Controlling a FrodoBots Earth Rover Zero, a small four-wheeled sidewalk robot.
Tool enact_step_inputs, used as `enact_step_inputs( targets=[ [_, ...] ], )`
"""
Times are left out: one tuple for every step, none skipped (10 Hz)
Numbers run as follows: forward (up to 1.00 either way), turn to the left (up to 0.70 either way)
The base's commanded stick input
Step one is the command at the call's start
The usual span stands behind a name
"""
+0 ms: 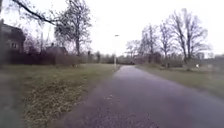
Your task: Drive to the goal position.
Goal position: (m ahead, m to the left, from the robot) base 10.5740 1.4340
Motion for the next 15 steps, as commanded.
enact_step_inputs(
  targets=[
    [1.0,0.0],
    [1.0,0.0],
    [1.0,0.0],
    [1.0,0.0],
    [1.0,0.0],
    [1.0,0.0],
    [1.0,0.0],
    [1.0,0.0],
    [1.0,0.0],
    [1.0,0.0],
    [1.0,0.0],
    [1.0,0.0],
    [1.0,-0.01],
    [1.0,-0.18],
    [1.0,-0.35]
  ],
)
